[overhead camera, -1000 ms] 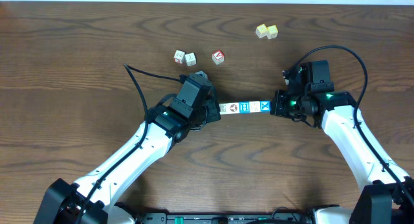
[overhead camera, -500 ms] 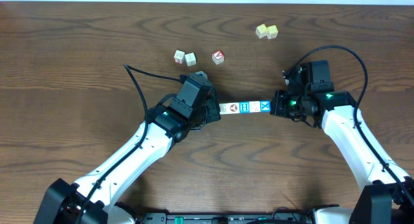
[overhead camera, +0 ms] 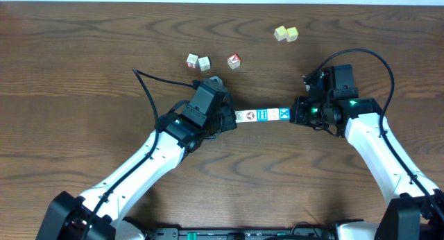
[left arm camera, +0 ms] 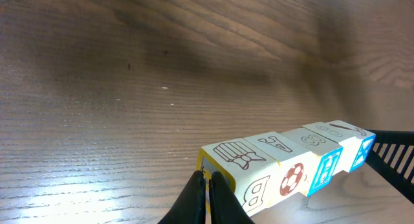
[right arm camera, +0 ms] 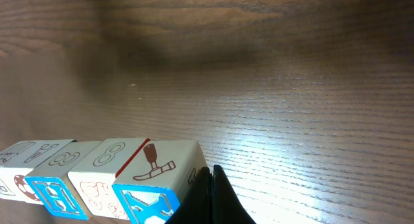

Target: Lift 5 blocks

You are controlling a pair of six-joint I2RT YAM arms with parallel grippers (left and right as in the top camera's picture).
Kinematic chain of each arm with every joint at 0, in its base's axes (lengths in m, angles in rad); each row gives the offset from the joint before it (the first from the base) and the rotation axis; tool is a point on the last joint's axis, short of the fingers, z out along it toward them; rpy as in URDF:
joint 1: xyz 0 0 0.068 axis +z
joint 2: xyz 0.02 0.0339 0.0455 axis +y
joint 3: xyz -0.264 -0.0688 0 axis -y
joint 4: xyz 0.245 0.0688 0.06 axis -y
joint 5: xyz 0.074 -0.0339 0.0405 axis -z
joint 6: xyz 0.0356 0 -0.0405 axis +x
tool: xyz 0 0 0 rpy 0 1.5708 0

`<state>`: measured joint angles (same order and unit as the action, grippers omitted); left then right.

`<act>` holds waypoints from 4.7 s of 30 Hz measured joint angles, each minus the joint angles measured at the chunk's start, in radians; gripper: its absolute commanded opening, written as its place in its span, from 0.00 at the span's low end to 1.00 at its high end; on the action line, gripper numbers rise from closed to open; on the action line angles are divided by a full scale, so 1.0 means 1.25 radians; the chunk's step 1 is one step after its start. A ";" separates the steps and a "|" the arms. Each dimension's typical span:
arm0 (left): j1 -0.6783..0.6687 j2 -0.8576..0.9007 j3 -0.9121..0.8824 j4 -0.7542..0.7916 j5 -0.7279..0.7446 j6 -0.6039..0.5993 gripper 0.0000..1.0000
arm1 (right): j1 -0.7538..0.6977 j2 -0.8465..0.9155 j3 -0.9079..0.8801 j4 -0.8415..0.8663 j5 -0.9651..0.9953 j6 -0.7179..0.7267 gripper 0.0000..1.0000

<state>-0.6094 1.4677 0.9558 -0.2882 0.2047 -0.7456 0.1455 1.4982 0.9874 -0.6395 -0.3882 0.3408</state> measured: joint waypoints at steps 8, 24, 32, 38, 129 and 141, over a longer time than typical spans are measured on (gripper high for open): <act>0.000 0.000 0.000 0.000 0.000 -0.008 0.07 | 0.000 0.000 0.000 0.000 0.000 0.000 0.01; 0.000 0.000 0.000 0.000 0.000 -0.009 0.07 | 0.000 0.000 0.000 0.000 0.000 -0.001 0.01; 0.000 0.004 0.000 0.001 0.000 -0.014 0.07 | 0.000 0.000 0.000 0.000 0.001 -0.001 0.01; 0.000 0.009 0.000 0.006 -0.001 -0.017 0.07 | 0.000 0.000 0.000 0.000 0.005 -0.001 0.01; 0.000 0.086 -0.013 0.025 0.024 -0.036 0.07 | 0.015 0.046 0.011 0.018 0.051 -0.001 0.01; 0.000 0.107 -0.015 0.025 0.025 -0.040 0.07 | 0.019 0.107 0.011 0.016 0.054 -0.001 0.01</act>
<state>-0.6094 1.6012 0.9367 -0.2569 0.2356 -0.7952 0.1688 1.6321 1.0016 -0.6189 -0.3210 0.3397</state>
